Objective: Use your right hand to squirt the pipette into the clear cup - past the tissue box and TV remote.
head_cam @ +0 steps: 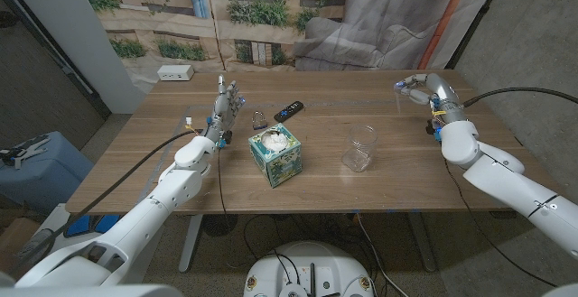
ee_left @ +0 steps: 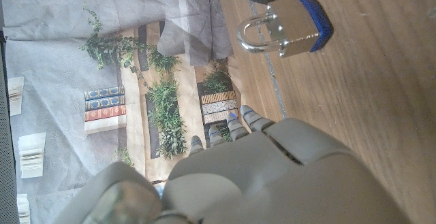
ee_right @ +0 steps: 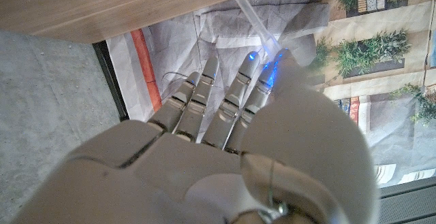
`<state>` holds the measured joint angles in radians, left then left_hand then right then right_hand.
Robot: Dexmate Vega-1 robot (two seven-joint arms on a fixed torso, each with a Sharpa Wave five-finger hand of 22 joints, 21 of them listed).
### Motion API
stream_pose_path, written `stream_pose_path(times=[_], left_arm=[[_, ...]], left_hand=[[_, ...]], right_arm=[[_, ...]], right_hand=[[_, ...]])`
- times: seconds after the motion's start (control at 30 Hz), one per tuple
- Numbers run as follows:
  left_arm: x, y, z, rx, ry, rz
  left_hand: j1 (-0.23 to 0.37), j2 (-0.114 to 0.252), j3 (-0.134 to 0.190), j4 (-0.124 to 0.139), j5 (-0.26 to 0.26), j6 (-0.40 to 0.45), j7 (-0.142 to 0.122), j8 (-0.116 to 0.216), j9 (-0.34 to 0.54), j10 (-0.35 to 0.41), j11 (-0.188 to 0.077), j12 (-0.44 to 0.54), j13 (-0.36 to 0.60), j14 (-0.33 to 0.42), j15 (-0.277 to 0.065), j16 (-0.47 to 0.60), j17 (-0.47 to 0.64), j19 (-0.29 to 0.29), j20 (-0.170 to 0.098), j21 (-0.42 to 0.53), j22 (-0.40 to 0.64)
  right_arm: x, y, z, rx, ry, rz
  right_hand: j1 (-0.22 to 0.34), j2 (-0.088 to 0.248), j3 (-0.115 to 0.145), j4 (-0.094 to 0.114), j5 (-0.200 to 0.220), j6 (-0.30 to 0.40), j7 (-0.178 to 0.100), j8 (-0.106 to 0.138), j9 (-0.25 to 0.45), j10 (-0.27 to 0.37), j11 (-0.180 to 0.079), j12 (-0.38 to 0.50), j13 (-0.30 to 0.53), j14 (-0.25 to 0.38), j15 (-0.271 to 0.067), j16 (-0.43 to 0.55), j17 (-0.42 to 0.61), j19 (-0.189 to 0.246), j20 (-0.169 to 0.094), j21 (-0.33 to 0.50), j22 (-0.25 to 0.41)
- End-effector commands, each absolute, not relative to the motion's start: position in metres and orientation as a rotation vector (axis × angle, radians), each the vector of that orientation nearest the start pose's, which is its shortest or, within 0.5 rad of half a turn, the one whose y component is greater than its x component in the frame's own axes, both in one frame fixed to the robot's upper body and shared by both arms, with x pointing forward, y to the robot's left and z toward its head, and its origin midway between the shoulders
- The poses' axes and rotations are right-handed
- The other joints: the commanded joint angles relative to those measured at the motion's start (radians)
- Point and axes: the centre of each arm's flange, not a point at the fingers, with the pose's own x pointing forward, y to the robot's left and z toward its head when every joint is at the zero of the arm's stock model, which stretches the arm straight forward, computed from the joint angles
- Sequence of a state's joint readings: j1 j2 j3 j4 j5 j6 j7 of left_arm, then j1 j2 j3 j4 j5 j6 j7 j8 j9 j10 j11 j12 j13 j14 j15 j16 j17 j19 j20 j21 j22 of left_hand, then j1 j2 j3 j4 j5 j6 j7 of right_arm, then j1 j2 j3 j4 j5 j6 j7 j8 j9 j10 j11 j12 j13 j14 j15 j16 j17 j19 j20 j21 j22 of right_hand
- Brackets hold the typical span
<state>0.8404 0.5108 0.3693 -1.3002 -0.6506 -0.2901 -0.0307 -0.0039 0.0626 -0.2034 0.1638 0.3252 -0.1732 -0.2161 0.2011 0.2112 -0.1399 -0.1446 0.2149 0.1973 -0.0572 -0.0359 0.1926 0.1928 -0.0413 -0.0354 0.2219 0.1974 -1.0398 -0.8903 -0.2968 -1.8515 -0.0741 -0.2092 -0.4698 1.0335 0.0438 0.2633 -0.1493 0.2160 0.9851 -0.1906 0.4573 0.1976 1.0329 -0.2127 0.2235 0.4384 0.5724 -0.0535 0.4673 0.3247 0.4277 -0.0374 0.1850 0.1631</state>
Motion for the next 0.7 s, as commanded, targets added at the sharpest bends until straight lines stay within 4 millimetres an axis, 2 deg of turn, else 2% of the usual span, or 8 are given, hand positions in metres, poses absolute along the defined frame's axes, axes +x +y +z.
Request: stream_pose_path(times=[0.03,0.7], left_arm=[[0.653,0.291,-0.027,-0.041,-0.593,-0.206],[0.653,0.291,-0.027,-0.041,-0.593,-0.206]], left_hand=[[0.002,0.04,-0.006,0.0,0.005,-0.001,-0.006,0.006,0.002,-0.001,-0.004,0.005,0.006,-0.008,-0.116,0.006,0.006,-0.011,-0.091,0.005,0.002],[0.002,0.04,-0.006,0.0,0.005,-0.001,-0.006,0.006,0.002,-0.003,-0.005,0.004,0.006,-0.009,-0.114,0.005,0.006,-0.011,-0.09,0.005,0.002]], right_arm=[[0.563,-0.344,0.034,-0.964,-0.675,-0.414],[0.575,-0.33,0.031,-1.17,-0.636,-0.477]], right_hand=[[0.004,0.006,0.003,-0.007,0.006,0.015,0.002,0.008,0.003,0.008,0.002,0.002,0.001,0.014,-0.146,-0.001,0.002,0.007,0.004,0.006,0.003],[0.004,0.006,0.007,-0.009,0.006,0.019,0.002,0.01,0.002,0.009,0.003,0.001,0.0,0.017,-0.146,-0.004,0.0,0.01,0.005,0.006,0.003]])
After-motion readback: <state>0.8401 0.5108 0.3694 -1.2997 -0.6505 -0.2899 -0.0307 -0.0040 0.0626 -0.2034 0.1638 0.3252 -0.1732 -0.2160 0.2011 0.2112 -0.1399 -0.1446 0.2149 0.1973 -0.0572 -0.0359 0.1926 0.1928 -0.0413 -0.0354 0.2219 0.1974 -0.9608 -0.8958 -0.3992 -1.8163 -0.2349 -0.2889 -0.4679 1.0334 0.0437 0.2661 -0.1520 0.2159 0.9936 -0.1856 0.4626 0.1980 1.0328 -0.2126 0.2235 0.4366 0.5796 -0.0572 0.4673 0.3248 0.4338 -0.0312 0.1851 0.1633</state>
